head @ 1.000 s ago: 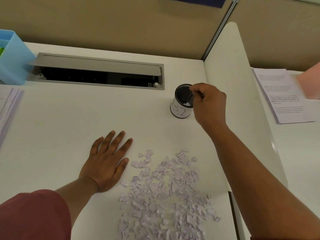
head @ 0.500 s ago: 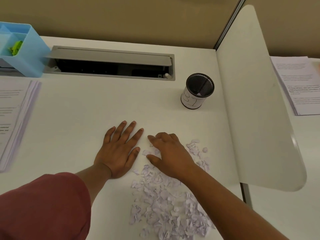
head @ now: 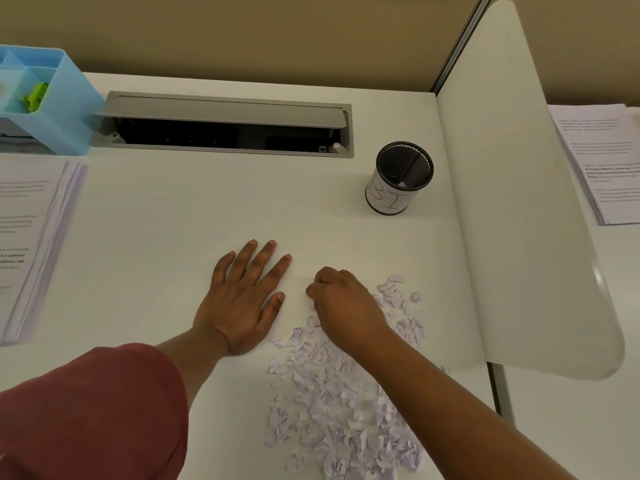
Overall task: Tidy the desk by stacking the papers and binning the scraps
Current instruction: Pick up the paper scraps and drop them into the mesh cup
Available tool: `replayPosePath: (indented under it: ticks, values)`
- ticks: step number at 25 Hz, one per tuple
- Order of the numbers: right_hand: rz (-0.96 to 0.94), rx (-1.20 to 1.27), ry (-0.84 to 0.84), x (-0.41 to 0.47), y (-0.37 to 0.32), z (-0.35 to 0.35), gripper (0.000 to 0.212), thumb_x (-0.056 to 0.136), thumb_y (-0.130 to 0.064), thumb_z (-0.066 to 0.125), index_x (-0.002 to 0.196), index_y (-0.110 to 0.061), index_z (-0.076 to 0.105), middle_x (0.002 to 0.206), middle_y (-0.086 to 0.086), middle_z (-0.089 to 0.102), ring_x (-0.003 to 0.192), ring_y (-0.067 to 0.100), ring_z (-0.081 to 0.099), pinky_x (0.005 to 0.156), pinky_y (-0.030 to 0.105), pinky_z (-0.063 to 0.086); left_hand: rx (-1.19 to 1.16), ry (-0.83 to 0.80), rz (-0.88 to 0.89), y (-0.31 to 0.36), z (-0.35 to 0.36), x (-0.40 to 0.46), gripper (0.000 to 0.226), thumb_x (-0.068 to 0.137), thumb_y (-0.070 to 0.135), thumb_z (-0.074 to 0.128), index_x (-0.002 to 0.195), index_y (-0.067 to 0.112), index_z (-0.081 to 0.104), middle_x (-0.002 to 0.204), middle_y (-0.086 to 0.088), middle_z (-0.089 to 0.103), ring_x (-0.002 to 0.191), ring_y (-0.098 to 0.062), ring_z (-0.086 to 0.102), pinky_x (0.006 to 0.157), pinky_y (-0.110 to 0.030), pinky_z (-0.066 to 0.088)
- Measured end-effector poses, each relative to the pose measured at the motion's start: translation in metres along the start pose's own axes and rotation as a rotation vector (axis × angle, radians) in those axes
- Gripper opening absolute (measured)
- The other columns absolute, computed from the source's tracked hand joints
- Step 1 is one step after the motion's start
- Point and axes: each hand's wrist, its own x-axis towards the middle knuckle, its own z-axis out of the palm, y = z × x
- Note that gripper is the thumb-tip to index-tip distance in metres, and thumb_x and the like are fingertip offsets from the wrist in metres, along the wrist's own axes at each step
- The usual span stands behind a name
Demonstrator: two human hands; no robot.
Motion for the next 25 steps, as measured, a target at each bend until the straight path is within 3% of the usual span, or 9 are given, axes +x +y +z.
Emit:
replayPosePath:
  ticks: [5, 8, 11, 16, 20, 25]
  values:
    - [0.118, 0.22, 0.073, -0.001, 0.014, -0.009, 0.024, 0.088, 0.003, 0.054, 0.096, -0.004, 0.076, 0.099, 0.01, 0.07, 0.087, 0.027, 0.066, 0.079, 0.042, 0.056, 0.0, -0.007, -0.001, 0.0, 0.0, -0.001, 0.061, 0.103, 0.048, 0.018, 0.162, 0.032, 0.01, 0.171, 0.0, 0.006, 0.157, -0.024, 0.001, 0.124, -0.052, 0.013]
    - [0.259, 0.413, 0.199, -0.001, 0.024, -0.038, 0.023, 0.09, -0.001, 0.061, 0.102, -0.01, 0.079, 0.106, 0.004, 0.074, 0.09, 0.015, 0.067, 0.087, 0.025, 0.055, 0.002, 0.004, -0.006, -0.001, 0.002, -0.001, 0.062, 0.103, 0.049, 0.017, 0.162, 0.033, 0.008, 0.171, 0.002, 0.004, 0.157, -0.023, -0.001, 0.124, -0.051, 0.012]
    - [0.29, 0.46, 0.372, 0.009, 0.035, -0.084, 0.022, 0.088, -0.001, 0.065, 0.1, -0.012, 0.08, 0.102, 0.0, 0.075, 0.087, 0.007, 0.064, 0.081, 0.007, 0.047, 0.001, 0.0, -0.01, -0.001, 0.003, -0.001, 0.061, 0.103, 0.049, 0.015, 0.162, 0.034, 0.008, 0.171, 0.002, 0.004, 0.157, -0.023, -0.002, 0.124, -0.051, 0.011]
    - [0.337, 0.371, 0.631, 0.042, 0.063, -0.144, 0.025, 0.088, -0.001, 0.061, 0.103, -0.012, 0.079, 0.107, 0.005, 0.075, 0.097, 0.018, 0.067, 0.088, 0.022, 0.048, -0.015, -0.032, -0.005, 0.001, 0.0, -0.001, 0.062, 0.103, 0.05, 0.016, 0.162, 0.035, 0.007, 0.171, 0.003, 0.002, 0.157, -0.022, -0.004, 0.124, -0.051, 0.008]
    - [0.407, 0.322, 0.58, 0.066, 0.081, -0.153, 0.029, 0.094, -0.003, 0.056, 0.112, -0.012, 0.076, 0.119, 0.007, 0.072, 0.108, 0.023, 0.067, 0.092, 0.021, 0.048, -0.007, -0.036, -0.013, -0.001, -0.002, -0.001, 0.062, 0.103, 0.051, 0.016, 0.162, 0.035, 0.006, 0.171, 0.003, 0.001, 0.157, -0.022, -0.004, 0.124, -0.05, 0.009]
    - [0.413, 0.23, 0.521, 0.071, 0.09, -0.151, 0.036, 0.096, -0.003, 0.05, 0.122, -0.013, 0.072, 0.125, 0.01, 0.071, 0.113, 0.031, 0.065, 0.099, 0.034, 0.052, -0.016, -0.018, -0.007, -0.001, 0.0, -0.001, 0.061, 0.103, 0.05, 0.016, 0.162, 0.035, 0.006, 0.171, 0.003, 0.001, 0.157, -0.021, -0.005, 0.124, -0.05, 0.009]
